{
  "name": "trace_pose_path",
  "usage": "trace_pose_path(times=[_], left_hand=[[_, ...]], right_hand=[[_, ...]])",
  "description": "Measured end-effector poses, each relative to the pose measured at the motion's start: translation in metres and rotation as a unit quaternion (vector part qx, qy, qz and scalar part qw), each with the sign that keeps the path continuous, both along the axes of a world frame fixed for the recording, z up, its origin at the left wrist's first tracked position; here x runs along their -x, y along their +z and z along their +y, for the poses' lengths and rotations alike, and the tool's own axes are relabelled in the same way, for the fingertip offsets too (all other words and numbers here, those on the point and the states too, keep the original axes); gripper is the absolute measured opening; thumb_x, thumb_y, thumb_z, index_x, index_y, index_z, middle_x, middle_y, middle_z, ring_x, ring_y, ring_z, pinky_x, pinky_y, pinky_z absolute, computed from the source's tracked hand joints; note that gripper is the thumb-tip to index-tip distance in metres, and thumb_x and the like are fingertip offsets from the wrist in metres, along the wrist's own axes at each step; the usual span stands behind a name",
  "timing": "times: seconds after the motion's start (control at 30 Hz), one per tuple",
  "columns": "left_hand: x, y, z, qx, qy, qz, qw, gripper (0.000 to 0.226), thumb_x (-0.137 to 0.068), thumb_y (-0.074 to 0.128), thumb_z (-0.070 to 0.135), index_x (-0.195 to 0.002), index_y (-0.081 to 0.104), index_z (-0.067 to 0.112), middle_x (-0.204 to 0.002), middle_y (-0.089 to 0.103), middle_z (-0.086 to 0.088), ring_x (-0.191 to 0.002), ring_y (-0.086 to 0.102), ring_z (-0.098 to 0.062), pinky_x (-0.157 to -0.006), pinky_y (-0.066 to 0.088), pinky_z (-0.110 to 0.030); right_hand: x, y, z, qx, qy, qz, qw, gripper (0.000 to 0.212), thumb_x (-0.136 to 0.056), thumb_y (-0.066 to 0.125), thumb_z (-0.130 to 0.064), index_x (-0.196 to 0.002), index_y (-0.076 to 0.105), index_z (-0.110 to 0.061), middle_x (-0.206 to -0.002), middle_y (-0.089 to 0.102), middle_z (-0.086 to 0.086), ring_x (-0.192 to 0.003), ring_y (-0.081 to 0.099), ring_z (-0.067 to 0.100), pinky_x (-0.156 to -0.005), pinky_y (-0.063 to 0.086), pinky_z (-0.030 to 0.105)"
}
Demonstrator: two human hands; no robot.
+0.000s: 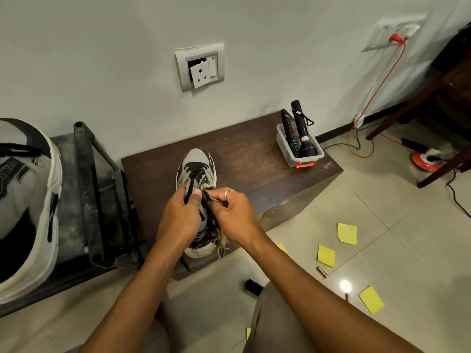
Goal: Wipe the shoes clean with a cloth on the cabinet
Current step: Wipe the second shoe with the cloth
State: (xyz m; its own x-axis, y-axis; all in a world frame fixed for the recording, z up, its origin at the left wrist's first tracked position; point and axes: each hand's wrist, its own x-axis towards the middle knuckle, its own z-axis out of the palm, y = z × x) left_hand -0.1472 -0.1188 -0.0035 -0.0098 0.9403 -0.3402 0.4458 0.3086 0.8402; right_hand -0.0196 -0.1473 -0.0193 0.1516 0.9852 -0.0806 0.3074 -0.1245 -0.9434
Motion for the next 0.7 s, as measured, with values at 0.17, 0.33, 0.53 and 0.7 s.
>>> trace_pose_path(times=[0.17,0.33,0.53,0.7], left_hand=[[-0.005,0.002,-0.001,0.008,-0.016,0.010,1.000,0.034,-0.105,0.042,0.048,-0.132,0.058,0.035,-0.123,0.067,0.005,-0.113,0.063,-0.021,-0.095,0.049,-0.044],[-0.003,0.000,0.001,0.015,-0.011,0.014,1.000,0.034,-0.104,0.042,0.050,-0.131,0.058,0.035,-0.119,0.068,0.004,-0.109,0.065,-0.024,-0.098,0.051,-0.049],[-0.003,-0.003,0.002,0.013,-0.016,0.018,1.000,0.043,-0.102,0.040,0.056,-0.138,0.052,0.036,-0.129,0.066,0.003,-0.115,0.063,-0.026,-0.101,0.050,-0.053],[-0.005,0.002,0.001,0.014,-0.019,0.014,1.000,0.041,-0.106,0.042,0.049,-0.142,0.052,0.035,-0.136,0.062,0.005,-0.123,0.059,-0.023,-0.104,0.046,-0.046]], right_hand=[[-0.016,0.000,0.015,-0.020,-0.025,-0.048,0.998,0.024,-0.100,0.060,-0.011,-0.113,0.078,-0.019,-0.112,0.070,-0.008,-0.102,0.064,0.000,-0.087,0.049,0.009],[0.001,-0.017,0.044,-0.025,-0.034,-0.096,0.994,0.031,-0.098,0.055,-0.005,-0.120,0.076,-0.014,-0.121,0.070,-0.001,-0.112,0.064,0.007,-0.104,0.051,0.027],[-0.023,0.000,0.020,0.055,0.070,-0.005,0.996,0.026,-0.100,0.060,-0.012,-0.111,0.079,-0.025,-0.107,0.075,-0.014,-0.102,0.069,0.000,-0.092,0.055,0.022],[-0.040,0.008,0.036,0.066,0.008,-0.022,0.998,0.026,-0.102,0.058,-0.017,-0.115,0.076,-0.031,-0.099,0.075,-0.018,-0.097,0.071,0.008,-0.077,0.052,0.020]])
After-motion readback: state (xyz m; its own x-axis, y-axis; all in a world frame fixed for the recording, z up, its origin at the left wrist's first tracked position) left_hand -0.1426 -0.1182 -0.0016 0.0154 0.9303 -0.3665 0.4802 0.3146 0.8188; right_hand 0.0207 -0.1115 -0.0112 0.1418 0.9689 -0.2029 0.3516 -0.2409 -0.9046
